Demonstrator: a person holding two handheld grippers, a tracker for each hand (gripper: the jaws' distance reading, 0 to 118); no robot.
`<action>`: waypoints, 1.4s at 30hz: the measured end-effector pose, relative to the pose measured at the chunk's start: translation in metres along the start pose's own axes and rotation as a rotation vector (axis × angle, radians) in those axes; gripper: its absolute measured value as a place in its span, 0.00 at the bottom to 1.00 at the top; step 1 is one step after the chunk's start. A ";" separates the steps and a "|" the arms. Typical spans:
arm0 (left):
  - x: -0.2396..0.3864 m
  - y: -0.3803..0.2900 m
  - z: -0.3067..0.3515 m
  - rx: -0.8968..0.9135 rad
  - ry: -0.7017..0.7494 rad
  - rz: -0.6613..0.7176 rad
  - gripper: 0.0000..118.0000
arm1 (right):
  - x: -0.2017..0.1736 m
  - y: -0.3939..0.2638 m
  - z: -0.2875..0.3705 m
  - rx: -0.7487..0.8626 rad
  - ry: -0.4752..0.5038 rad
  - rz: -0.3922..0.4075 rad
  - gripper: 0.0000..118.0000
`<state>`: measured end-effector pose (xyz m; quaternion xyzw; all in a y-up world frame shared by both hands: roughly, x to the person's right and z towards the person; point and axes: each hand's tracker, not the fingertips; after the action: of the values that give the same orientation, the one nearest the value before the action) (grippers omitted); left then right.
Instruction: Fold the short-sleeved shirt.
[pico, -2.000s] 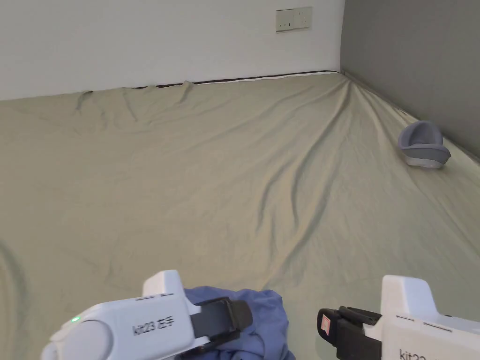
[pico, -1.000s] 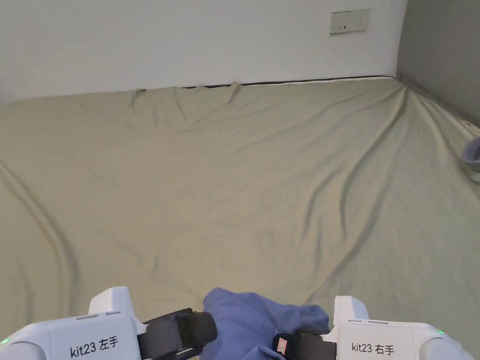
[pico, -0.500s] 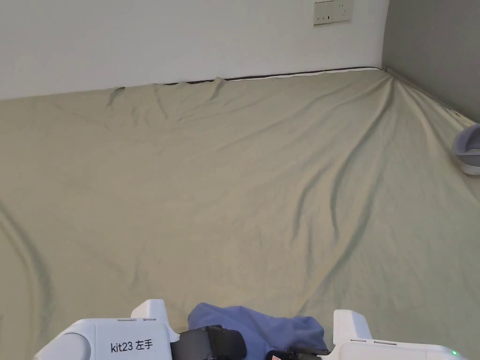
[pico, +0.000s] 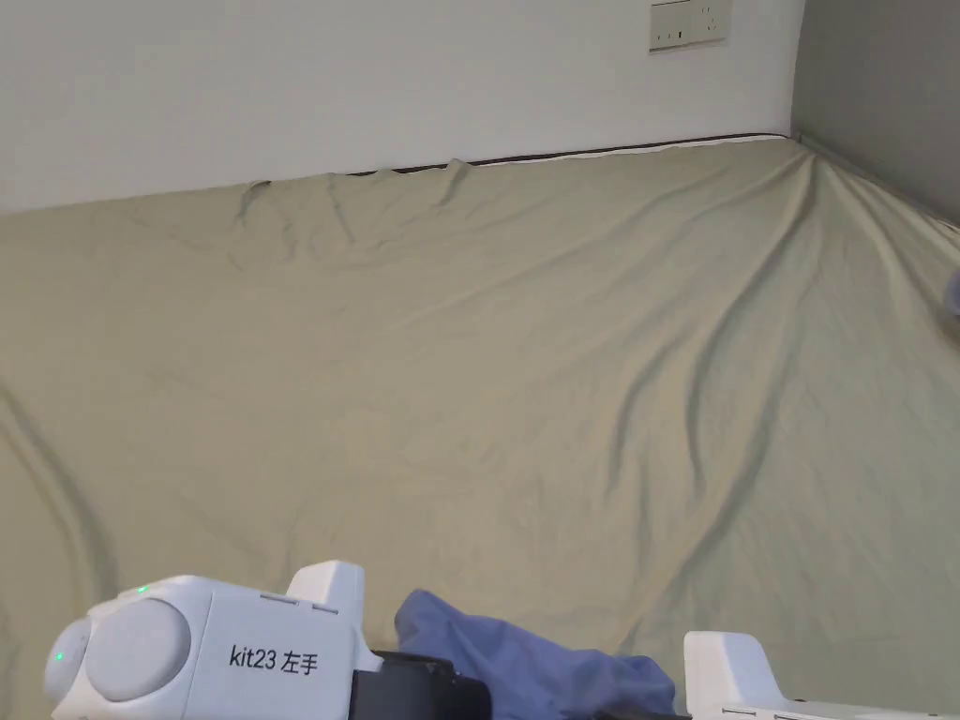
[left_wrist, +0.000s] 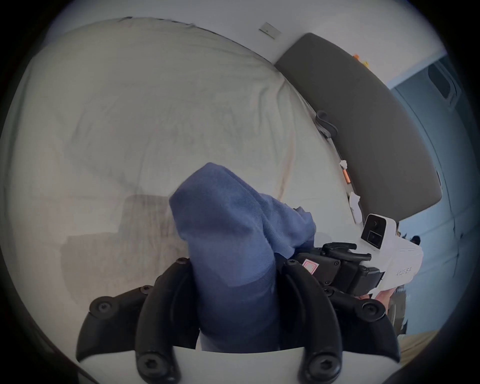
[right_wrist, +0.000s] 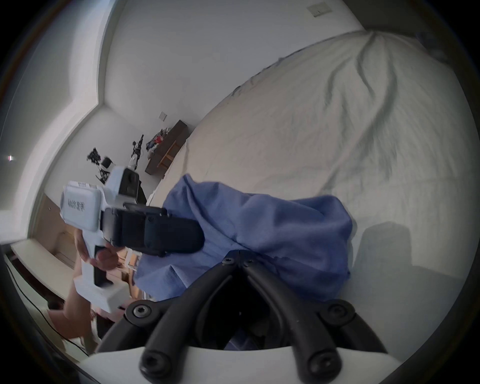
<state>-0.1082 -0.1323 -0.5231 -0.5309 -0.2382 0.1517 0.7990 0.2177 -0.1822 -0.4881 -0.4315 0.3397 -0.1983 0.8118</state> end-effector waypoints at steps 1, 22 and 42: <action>0.000 0.003 0.004 0.008 0.005 -0.031 0.37 | -0.005 0.003 -0.002 -0.009 -0.004 0.023 0.00; -0.245 -0.030 0.230 0.031 0.585 0.275 0.36 | -0.066 0.019 -0.003 0.035 -0.127 0.144 0.00; -0.156 -0.059 0.350 0.219 0.988 0.417 0.39 | -0.088 0.022 0.021 0.155 -0.214 0.193 0.00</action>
<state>-0.4293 0.0393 -0.3900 -0.4887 0.2931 0.0635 0.8193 0.1723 -0.1040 -0.4651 -0.3516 0.2751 -0.0980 0.8894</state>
